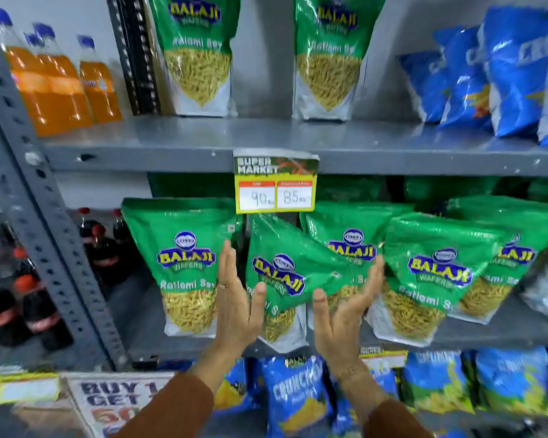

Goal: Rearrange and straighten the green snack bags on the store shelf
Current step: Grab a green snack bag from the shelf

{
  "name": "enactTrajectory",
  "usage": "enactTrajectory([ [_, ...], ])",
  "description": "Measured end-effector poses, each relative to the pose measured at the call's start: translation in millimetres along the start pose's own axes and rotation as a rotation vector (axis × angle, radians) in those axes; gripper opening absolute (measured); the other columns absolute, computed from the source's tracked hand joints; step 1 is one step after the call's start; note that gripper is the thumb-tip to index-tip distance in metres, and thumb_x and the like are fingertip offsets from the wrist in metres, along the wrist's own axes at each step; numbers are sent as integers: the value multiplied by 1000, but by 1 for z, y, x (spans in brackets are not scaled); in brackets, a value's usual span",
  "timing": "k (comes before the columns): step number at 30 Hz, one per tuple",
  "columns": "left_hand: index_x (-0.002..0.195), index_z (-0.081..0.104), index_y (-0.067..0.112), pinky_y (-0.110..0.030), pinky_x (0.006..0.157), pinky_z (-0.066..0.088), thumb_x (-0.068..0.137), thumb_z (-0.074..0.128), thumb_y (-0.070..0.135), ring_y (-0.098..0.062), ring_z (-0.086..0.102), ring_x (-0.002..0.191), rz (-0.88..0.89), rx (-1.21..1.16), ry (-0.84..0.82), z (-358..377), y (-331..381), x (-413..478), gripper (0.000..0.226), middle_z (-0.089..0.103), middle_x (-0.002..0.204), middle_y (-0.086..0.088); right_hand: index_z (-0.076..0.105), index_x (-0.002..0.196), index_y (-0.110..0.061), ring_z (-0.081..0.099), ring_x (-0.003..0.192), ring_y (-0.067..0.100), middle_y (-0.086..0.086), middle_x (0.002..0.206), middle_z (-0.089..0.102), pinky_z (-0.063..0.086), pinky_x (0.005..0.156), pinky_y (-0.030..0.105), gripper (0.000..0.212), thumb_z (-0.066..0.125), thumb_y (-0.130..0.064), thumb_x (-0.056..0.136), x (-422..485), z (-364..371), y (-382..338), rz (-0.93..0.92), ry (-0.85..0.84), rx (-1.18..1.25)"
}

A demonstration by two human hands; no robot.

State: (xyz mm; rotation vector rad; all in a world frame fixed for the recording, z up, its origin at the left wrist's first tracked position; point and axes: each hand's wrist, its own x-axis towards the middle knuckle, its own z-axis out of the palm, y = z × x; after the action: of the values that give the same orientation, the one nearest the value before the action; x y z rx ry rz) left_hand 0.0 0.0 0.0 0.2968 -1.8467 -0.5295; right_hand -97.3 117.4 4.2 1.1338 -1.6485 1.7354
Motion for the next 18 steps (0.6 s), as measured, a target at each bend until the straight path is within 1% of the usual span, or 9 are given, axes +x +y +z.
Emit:
enactTrajectory([
  [2,145,3,28,-43,116,20,91,27,59,-17,18,142,-276,-127,-15,5,1,-2,66,8,156,-1,-2,145,-34,5,146,14,-7,157,-1,11,120,46,86,41,-76,83,-25,14,4,311,-91,75],
  [4,140,3,39,-41,113,25,89,25,57,-20,27,139,-479,-210,-81,8,-3,-5,58,15,153,2,-5,141,-49,12,146,13,-5,159,6,17,118,51,87,47,-78,78,-50,28,12,457,-226,161],
  [6,143,9,33,-40,110,25,88,20,56,-27,31,136,-606,-184,-135,8,-10,-6,61,21,152,0,6,147,-39,22,145,21,5,158,20,22,116,55,89,56,-70,79,-60,39,24,534,-275,204],
  [8,145,17,22,-33,112,17,88,14,63,-19,23,138,-700,-176,-203,8,-21,-8,70,21,153,0,20,146,-23,30,141,25,10,151,31,26,113,57,89,59,-66,80,-59,47,32,550,-347,193],
  [10,144,23,16,-39,117,13,88,11,58,-22,20,140,-804,-150,-288,7,-26,-10,71,24,153,-6,29,139,-17,40,131,21,7,139,42,33,108,56,85,59,-67,78,-57,48,35,548,-431,175],
  [12,144,22,14,-40,117,12,86,10,56,-24,18,141,-841,-130,-349,8,-23,-14,73,24,152,-7,33,134,-19,44,125,22,6,131,45,38,104,55,80,60,-67,77,-54,46,36,489,-491,114],
  [15,143,24,13,-38,114,18,77,8,71,-21,26,137,-840,-113,-350,7,-16,-19,89,30,150,-9,31,135,-27,43,127,26,7,132,46,38,104,53,78,58,-71,76,-56,39,34,450,-537,72],
  [16,139,30,11,-34,109,25,79,11,73,-16,34,128,-803,-111,-321,5,-10,-24,88,38,143,-6,31,136,-25,43,127,25,8,131,45,38,104,52,79,55,-73,77,-58,33,29,427,-551,64],
  [18,130,39,8,-19,90,25,88,19,65,-5,37,107,-724,-135,-230,1,11,-34,73,44,121,3,32,138,-17,42,128,25,10,132,43,37,105,51,83,50,-73,79,-67,20,20,392,-560,58],
])
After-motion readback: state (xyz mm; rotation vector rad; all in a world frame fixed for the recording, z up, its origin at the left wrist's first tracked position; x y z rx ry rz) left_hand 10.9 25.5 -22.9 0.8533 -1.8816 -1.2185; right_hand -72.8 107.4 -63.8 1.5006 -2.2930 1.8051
